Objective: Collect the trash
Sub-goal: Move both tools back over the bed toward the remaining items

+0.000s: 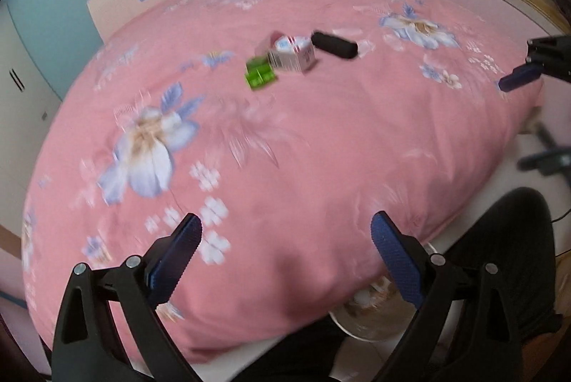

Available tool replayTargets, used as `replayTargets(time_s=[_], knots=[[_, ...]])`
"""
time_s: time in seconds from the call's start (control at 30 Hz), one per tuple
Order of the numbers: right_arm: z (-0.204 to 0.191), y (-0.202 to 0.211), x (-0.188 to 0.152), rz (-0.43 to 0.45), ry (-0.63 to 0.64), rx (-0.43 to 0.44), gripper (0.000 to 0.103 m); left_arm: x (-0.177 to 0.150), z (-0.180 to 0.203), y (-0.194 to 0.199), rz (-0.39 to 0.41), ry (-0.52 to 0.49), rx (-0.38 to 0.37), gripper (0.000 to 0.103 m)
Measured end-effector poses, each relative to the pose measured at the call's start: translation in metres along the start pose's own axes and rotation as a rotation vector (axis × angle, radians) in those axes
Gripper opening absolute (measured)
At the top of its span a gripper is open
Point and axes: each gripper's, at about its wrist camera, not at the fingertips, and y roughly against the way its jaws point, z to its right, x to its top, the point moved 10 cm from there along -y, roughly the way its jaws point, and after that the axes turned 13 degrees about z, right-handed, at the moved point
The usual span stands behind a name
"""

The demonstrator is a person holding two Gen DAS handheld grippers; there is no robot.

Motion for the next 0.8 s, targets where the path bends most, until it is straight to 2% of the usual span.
replayTargets(time_s=[0.23, 0.33, 0.43, 0.63, 0.8], knots=[[0.032, 0.015, 0.024, 0.031, -0.006, -0.062, 0.083, 0.037, -0.023, -0.003, 0.034, 0.011, -0.017, 0.097], [0.043, 0.016, 0.031, 0.039, -0.032, -0.063, 0.083, 0.05, -0.031, -0.007, 0.042, -0.002, -0.021, 0.097], [0.056, 0.012, 0.034, 0.033, -0.065, -0.073, 0.083, 0.059, -0.031, -0.015, 0.035, -0.024, -0.072, 0.097], [0.08, 0.003, 0.045, 0.051, -0.085, -0.106, 0.083, 0.073, -0.031, -0.033, 0.048, -0.132, -0.108, 0.097], [0.099, -0.007, 0.05, 0.05, -0.109, -0.12, 0.083, 0.078, -0.027, -0.047, 0.056, -0.131, -0.189, 0.097]])
